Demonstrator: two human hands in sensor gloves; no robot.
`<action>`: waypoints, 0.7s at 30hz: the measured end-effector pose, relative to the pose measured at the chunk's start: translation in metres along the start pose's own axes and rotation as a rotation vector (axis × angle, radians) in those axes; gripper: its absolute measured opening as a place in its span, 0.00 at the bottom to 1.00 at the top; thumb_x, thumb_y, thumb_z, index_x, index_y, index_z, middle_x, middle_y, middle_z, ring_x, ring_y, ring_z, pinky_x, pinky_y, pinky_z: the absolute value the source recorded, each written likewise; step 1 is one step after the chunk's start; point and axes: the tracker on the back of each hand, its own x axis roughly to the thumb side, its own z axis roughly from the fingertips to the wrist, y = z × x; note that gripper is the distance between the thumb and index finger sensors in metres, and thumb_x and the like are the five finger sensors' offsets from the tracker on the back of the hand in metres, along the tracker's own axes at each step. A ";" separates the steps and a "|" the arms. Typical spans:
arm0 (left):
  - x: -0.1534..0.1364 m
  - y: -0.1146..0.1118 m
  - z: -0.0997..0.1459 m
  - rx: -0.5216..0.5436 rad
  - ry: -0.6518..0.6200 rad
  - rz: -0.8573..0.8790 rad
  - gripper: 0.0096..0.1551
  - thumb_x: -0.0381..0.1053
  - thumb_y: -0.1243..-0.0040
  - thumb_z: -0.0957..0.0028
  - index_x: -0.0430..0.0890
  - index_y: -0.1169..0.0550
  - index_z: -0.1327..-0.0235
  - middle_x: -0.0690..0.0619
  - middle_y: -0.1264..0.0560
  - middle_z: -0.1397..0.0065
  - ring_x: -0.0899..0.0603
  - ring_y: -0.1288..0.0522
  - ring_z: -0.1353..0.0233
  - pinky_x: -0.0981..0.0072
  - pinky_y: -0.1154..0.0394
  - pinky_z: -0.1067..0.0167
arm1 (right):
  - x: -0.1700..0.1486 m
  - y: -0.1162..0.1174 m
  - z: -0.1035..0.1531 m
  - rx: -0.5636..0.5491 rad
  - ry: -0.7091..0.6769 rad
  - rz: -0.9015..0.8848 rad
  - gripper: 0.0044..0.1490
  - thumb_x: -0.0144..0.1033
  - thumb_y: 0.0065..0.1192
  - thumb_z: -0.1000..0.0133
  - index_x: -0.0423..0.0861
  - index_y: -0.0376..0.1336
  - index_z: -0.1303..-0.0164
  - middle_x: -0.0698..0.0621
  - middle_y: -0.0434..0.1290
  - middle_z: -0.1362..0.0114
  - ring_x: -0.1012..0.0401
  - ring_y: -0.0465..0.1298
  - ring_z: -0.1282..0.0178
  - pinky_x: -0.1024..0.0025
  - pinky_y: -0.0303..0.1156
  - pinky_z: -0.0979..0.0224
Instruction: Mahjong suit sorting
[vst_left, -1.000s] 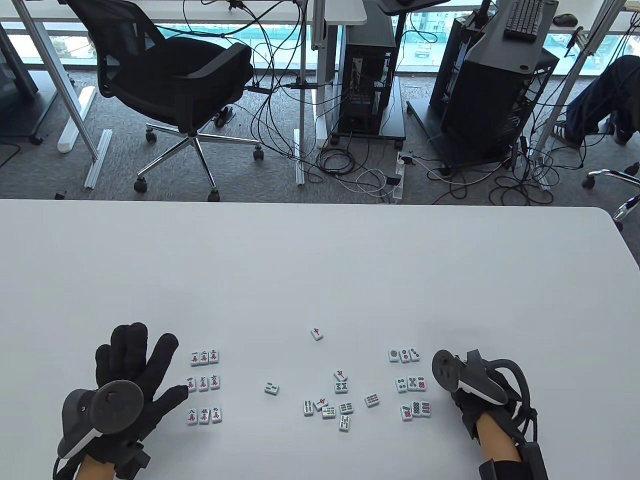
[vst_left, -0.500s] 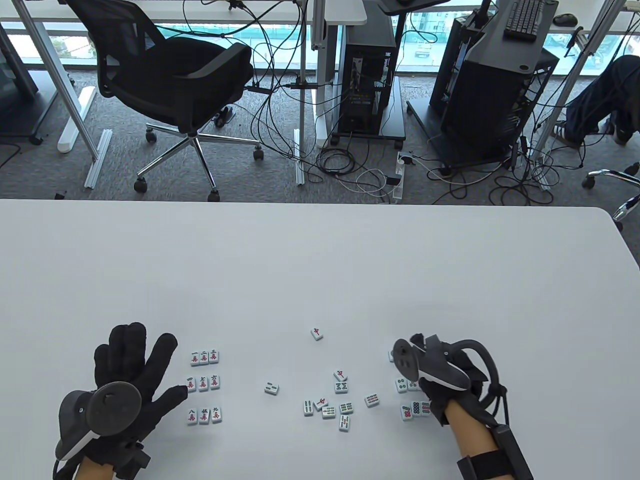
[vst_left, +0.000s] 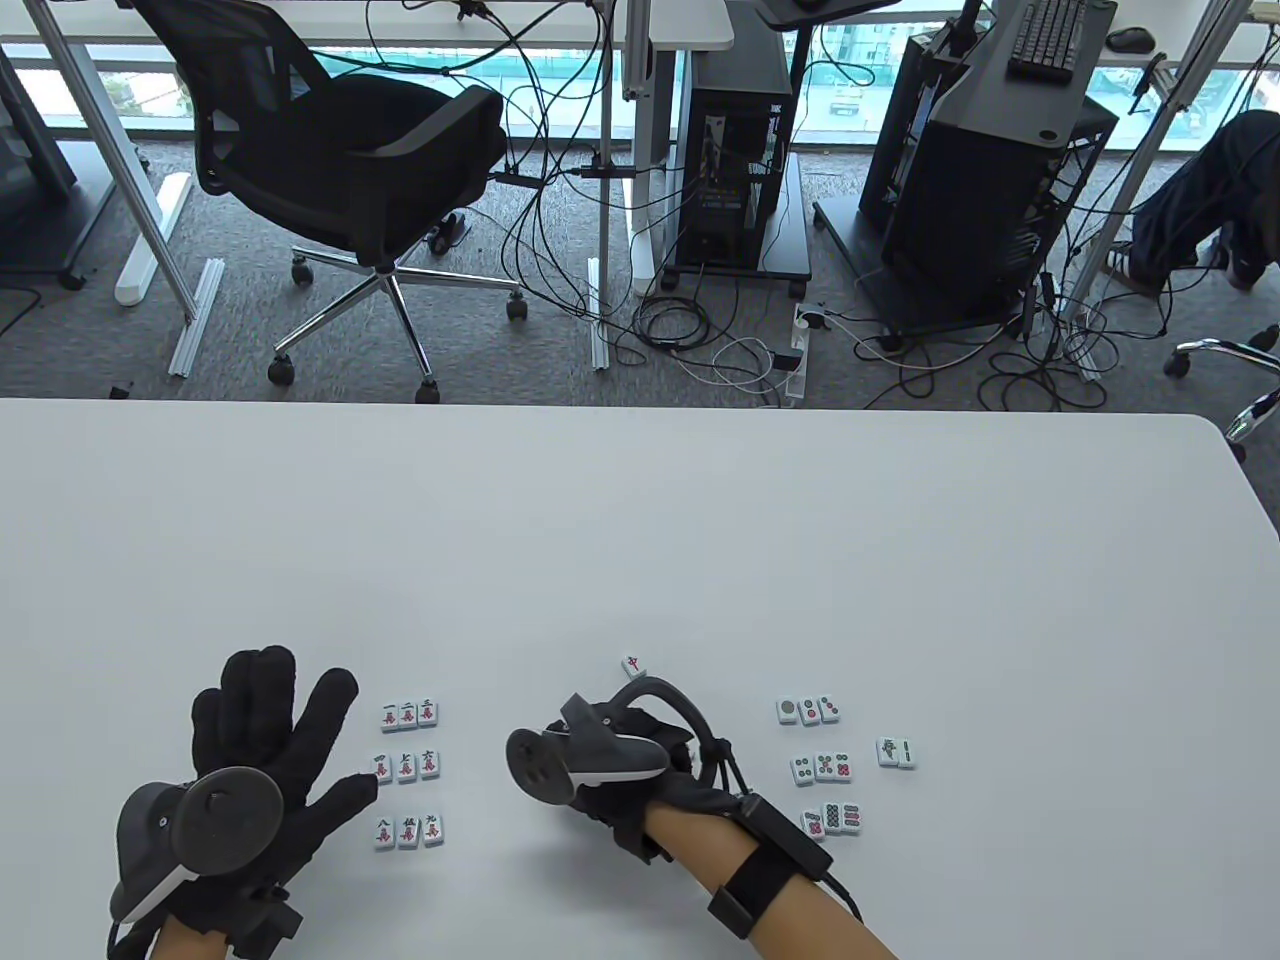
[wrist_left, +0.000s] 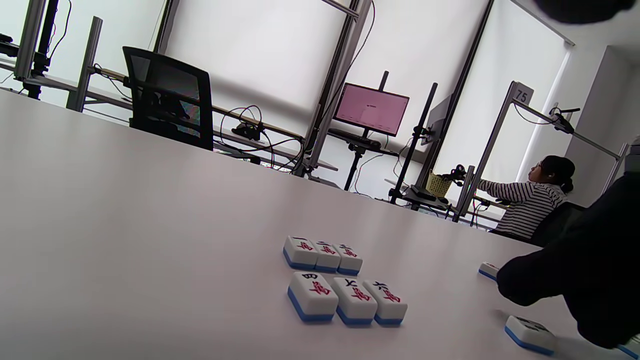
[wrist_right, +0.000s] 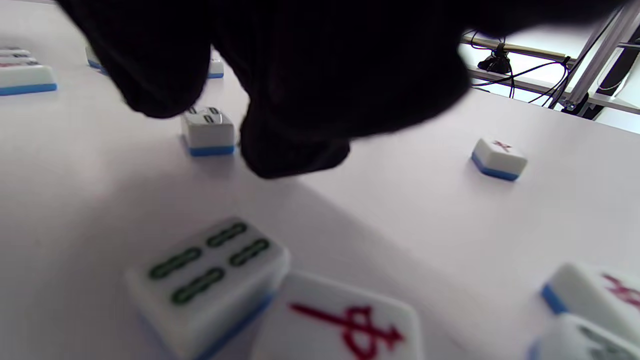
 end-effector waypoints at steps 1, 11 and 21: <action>0.000 0.000 0.000 0.001 -0.001 0.001 0.51 0.79 0.52 0.58 0.71 0.58 0.24 0.65 0.79 0.22 0.50 0.81 0.18 0.42 0.75 0.24 | 0.002 0.001 -0.003 0.010 -0.004 0.003 0.39 0.48 0.66 0.53 0.41 0.66 0.34 0.48 0.83 0.61 0.59 0.79 0.77 0.71 0.77 0.72; 0.000 0.000 0.000 0.008 -0.006 0.012 0.51 0.79 0.52 0.57 0.71 0.58 0.24 0.65 0.79 0.22 0.50 0.81 0.18 0.42 0.75 0.24 | 0.010 0.001 -0.004 -0.125 -0.083 0.278 0.37 0.40 0.67 0.52 0.49 0.62 0.30 0.50 0.82 0.53 0.60 0.80 0.69 0.71 0.79 0.65; 0.001 0.000 0.000 0.000 -0.009 0.009 0.51 0.79 0.52 0.57 0.71 0.57 0.24 0.65 0.78 0.22 0.50 0.81 0.18 0.42 0.75 0.24 | 0.012 0.000 -0.016 0.034 0.060 0.108 0.44 0.58 0.64 0.54 0.37 0.70 0.40 0.47 0.83 0.61 0.59 0.79 0.76 0.70 0.78 0.72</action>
